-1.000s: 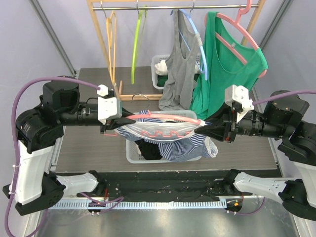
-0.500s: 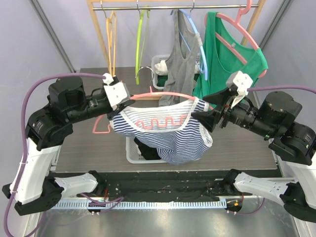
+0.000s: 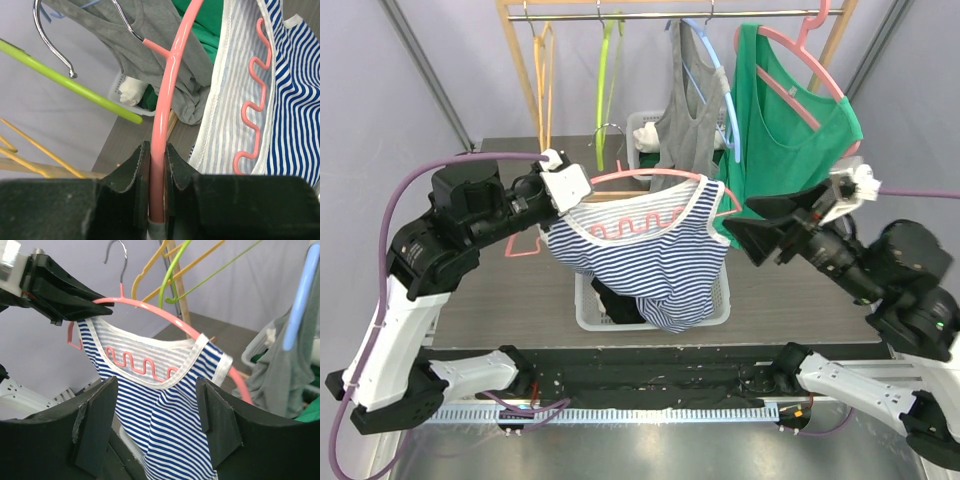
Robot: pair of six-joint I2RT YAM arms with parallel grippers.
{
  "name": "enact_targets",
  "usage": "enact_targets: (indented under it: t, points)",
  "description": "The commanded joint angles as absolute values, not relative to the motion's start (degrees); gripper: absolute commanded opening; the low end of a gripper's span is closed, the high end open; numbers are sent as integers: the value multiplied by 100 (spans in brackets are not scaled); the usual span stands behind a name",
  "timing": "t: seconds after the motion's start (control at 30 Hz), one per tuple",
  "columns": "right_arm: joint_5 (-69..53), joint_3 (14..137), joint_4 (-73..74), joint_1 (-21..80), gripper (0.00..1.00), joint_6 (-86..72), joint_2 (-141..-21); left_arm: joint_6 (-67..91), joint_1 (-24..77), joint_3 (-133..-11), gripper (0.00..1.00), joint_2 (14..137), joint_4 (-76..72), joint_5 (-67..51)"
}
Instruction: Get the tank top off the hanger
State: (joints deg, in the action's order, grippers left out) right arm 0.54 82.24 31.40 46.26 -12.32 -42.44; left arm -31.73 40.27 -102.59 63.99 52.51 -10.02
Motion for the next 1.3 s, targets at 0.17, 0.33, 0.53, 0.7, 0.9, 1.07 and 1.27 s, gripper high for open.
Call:
enact_targets:
  t: [0.17,0.33,0.53,0.7,0.9,1.07,1.27]
  points:
    - [193,7277,1934,4614,70,-2610,-4544,-3507,4052,-10424,0,6108,4482,-879]
    - [255,7313,1881,4614,71,-2646,-4588,-3454,4052,-10424,0,6029,4474,-905]
    - [615,7154,1881,4623,74,-2567,-4430,-3401,4052,-10424,0,5942,4588,-941]
    - [712,7172,1872,4614,75,-2452,-4544,-3314,4052,-10511,0,5915,4640,-1019]
    - [571,7321,1661,4614,71,-2391,-4807,-3217,4052,-10564,0,5941,4702,-1107]
    - [387,7496,1512,4614,54,-2373,-4992,-3190,4052,-10538,0,5941,4746,-1143]
    - [360,7559,1494,4623,11,-2382,-4975,-3243,4052,-10424,0,5924,4755,-1108]
